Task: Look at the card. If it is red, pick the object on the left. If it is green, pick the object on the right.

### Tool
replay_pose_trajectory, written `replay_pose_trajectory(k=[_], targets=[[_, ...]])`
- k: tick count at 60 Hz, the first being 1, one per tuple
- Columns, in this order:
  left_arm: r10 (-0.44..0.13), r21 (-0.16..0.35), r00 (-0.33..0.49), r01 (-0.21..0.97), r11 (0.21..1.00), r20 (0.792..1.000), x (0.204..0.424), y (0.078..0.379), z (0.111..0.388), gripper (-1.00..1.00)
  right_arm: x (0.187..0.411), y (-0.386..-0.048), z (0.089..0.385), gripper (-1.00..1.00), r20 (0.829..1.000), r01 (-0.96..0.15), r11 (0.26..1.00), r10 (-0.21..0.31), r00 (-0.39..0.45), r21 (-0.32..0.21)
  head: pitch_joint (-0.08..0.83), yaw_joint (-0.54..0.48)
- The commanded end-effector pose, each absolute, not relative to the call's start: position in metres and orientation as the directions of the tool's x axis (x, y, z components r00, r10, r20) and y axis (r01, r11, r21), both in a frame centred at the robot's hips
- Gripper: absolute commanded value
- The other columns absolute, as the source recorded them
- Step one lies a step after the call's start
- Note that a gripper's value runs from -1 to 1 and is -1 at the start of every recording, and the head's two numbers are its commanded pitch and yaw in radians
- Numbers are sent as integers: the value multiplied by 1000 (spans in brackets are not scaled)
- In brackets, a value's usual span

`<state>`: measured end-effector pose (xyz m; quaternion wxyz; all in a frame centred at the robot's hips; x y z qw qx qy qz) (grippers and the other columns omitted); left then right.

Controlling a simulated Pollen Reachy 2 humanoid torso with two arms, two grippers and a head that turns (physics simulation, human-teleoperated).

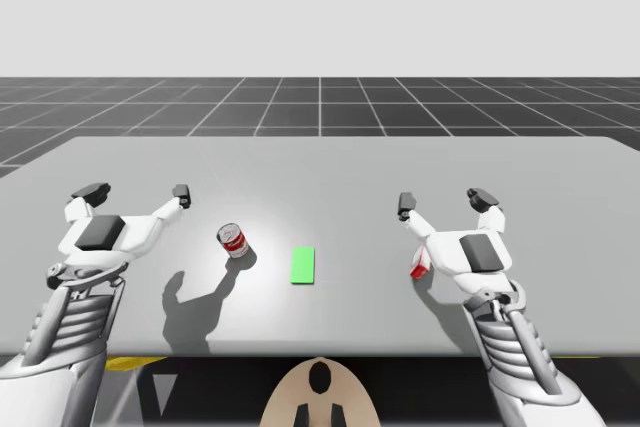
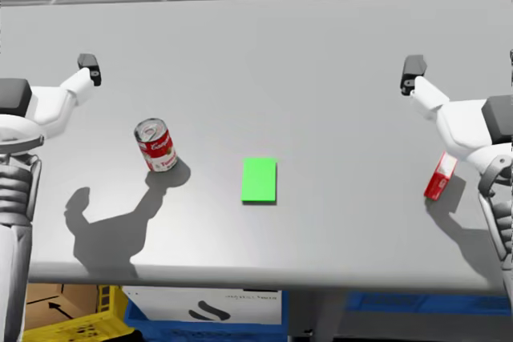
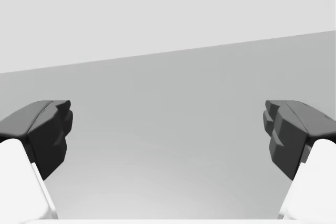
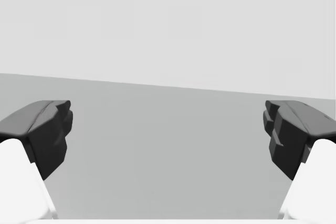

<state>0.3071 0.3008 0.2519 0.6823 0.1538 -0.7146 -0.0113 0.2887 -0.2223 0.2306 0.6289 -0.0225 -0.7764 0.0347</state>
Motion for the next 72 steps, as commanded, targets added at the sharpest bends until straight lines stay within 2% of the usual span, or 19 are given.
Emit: replay_pose_trajectory(k=[1, 12, 27, 43, 57, 72], targets=[[-238, 229, -22, -205, 952, 971, 308, 300, 252, -1000, 288, -219, 230, -1000, 977, -12, 998, 62, -205, -66, 729, 88], [-239, 229, -24, -208, 951, 971, 307, 300, 252, -1000, 287, -219, 231, -1000, 977, -13, 998, 57, -206, -62, 758, 84], [-240, 230, -23, -209, 950, 970, 307, 300, 252, -1000, 287, -219, 232, -1000, 977, -15, 998, 55, -207, -59, 750, 45], [-240, 230, -23, -209, 950, 970, 307, 300, 252, -1000, 287, -220, 233, -1000, 977, -16, 998, 54, -209, -59, 744, -158], [-240, 230, -23, -209, 950, 970, 307, 300, 252, -1000, 287, -219, 232, -1000, 977, -16, 998, 53, -208, -57, 780, -315], [-240, 230, -23, -209, 950, 970, 307, 300, 252, -1000, 286, -218, 233, -1000, 977, -22, 998, 51, -205, -57, 791, -378]])
